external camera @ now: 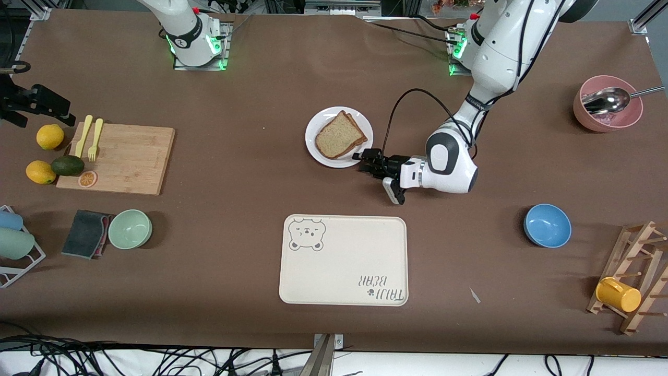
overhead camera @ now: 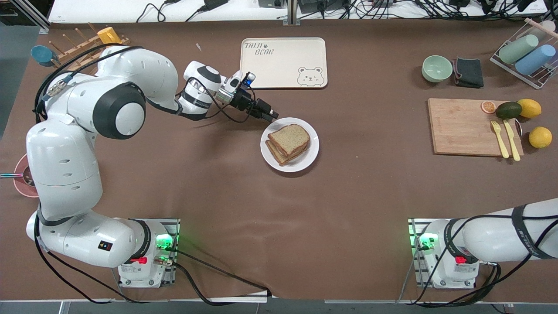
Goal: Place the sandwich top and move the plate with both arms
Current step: 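Move the left gripper to the plate rim and grip it, then slide the plate with the left gripper onto the bear tray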
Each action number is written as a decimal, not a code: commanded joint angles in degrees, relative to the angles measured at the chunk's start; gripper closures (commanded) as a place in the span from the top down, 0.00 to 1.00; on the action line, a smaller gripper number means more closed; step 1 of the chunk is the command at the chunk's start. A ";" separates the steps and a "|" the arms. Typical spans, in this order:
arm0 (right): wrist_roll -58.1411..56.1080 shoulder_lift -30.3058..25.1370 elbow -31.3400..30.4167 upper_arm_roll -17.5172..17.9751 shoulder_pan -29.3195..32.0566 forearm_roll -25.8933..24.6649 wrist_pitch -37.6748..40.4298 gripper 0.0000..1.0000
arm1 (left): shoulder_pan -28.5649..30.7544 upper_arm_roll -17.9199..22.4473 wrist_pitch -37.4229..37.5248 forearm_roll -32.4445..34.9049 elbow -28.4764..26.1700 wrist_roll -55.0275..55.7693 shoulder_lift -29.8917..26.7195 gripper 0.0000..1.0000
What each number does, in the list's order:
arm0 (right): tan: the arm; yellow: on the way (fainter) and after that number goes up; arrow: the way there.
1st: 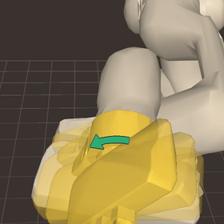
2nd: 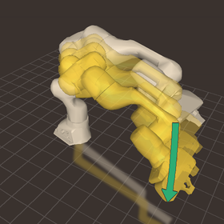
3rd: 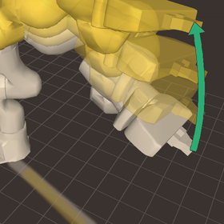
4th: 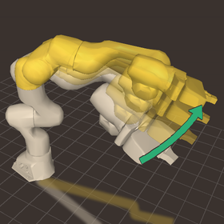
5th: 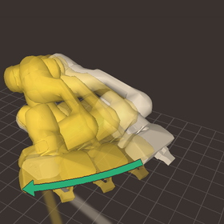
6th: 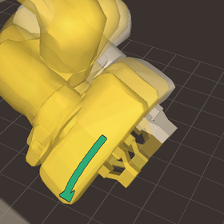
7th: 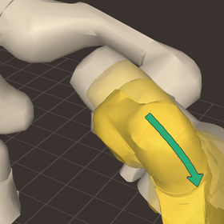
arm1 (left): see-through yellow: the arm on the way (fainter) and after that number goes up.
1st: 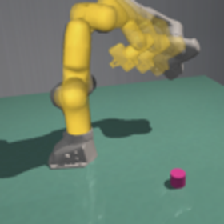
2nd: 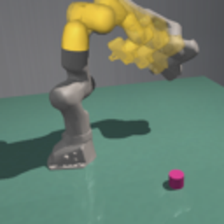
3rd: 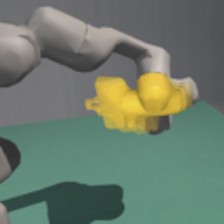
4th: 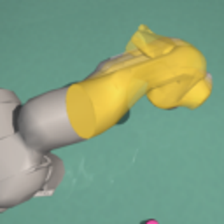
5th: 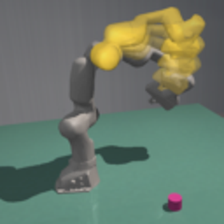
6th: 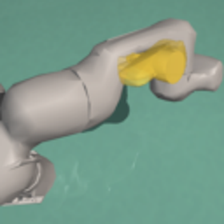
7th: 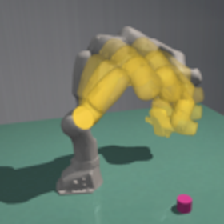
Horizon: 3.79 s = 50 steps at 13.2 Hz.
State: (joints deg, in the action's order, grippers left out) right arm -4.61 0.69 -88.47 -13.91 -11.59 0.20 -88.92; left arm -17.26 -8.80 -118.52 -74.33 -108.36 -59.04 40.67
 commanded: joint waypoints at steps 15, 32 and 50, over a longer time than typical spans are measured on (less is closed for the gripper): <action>-0.22 0.89 2.78 0.02 -0.19 -0.28 2.70 1.00 | -2.07 0.27 -2.15 -1.35 -2.11 -5.38 0.91 0.17; -0.31 1.50 3.13 -0.25 0.16 -0.11 4.36 1.00 | 0.12 0.10 -1.18 -2.23 0.95 -1.70 -2.17 0.00; -0.05 2.38 5.15 -0.07 -0.28 -0.20 4.37 1.00 | 1.71 6.25 -2.32 -1.43 36.63 21.51 14.17 0.00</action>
State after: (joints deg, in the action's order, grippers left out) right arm -4.61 2.37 -85.35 -13.98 -11.81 0.19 -86.13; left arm -15.30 -3.30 -121.50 -74.35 -76.89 -38.87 52.28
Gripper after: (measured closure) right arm 0.000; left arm 0.952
